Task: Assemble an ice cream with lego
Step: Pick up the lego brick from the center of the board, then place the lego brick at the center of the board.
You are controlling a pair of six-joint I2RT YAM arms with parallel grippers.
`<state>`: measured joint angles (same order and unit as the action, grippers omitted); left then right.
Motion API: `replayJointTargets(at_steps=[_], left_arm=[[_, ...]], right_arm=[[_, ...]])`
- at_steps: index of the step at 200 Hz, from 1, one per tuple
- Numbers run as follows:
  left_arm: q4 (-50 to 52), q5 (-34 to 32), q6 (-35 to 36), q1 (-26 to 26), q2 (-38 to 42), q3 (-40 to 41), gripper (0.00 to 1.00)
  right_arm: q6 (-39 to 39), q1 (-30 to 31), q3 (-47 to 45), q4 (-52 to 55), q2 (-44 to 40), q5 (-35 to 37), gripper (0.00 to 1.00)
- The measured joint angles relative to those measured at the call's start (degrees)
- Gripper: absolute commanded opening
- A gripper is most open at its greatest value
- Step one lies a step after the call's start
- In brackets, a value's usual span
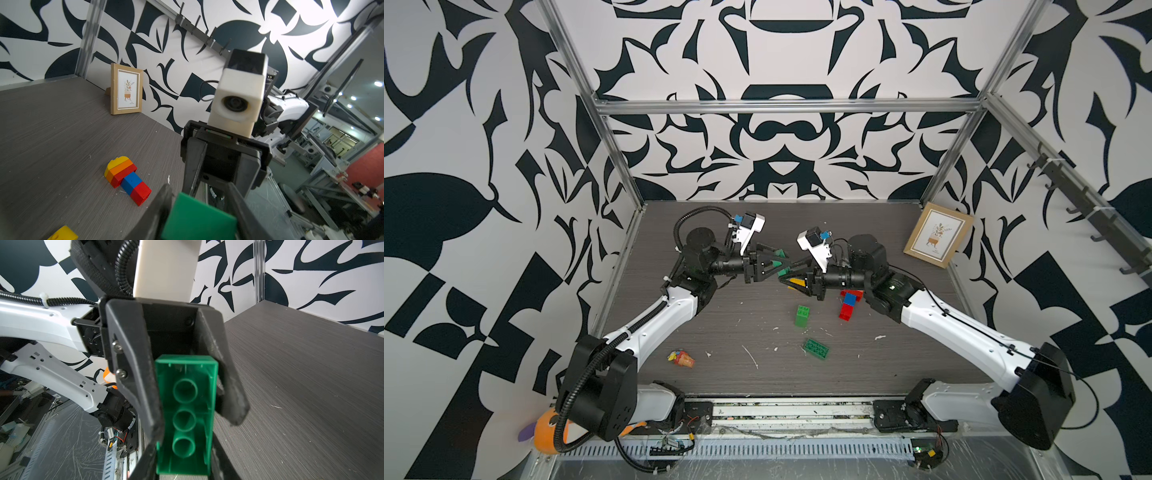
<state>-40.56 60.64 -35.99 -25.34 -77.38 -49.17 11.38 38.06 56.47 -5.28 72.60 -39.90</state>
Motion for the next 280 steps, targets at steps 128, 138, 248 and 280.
replayJointTargets(at_steps=[128,138,248,280], left_arm=[[63.0,-46.6,1.5,-5.8,0.3,4.8,0.28],[63.6,-47.9,-0.3,-5.9,-0.5,7.9,0.32],[69.5,-59.3,-2.5,-6.1,3.8,7.0,0.92],[75.4,-63.9,1.7,-2.0,18.2,1.3,0.98]], right_arm=[[-2.9,0.0,-1.4,15.9,-8.3,27.7,0.52],[-1.6,0.3,-0.8,18.2,-6.5,28.0,0.51],[13.2,21.7,7.5,33.0,13.5,42.6,0.6],[17.7,26.2,12.1,31.2,22.7,43.3,0.61]])
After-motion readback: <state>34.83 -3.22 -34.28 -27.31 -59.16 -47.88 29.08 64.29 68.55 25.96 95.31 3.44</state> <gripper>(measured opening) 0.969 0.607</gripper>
